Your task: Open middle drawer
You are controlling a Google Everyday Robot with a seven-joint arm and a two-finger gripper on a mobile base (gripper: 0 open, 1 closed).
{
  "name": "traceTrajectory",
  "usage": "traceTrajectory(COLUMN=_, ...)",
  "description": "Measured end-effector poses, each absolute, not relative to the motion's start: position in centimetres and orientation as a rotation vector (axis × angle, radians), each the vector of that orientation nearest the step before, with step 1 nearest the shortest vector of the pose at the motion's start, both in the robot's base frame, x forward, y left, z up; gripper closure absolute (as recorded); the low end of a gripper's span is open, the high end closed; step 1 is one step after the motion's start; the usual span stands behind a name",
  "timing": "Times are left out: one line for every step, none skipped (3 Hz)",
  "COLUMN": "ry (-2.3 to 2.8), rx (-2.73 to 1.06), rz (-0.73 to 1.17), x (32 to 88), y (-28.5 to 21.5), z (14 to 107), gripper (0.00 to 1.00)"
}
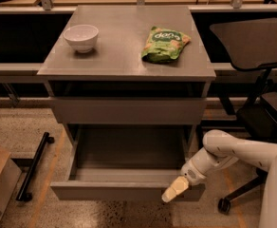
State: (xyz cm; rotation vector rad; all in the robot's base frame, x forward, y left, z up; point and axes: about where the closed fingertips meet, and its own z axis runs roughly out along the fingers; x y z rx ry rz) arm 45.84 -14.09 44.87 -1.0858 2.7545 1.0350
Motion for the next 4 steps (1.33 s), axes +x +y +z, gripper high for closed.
traceTrajectory(ry=2.754, rx=-1.086, rz=1.035, x=45.8, y=-14.1, z=45.0, gripper=0.0)
traceTrajectory(ry=2.743, rx=-1.088, rz=1.024, x=43.7, y=-13.5, z=46.2, gripper=0.0)
traceTrajectory(ry=2.709, rx=-1.128, rz=0.962, x=41.5, y=-12.6, z=48.8, gripper=0.0)
traceTrajectory(ry=2.7, rx=-1.133, rz=0.996, x=39.8, y=-12.0, z=49.2, gripper=0.0)
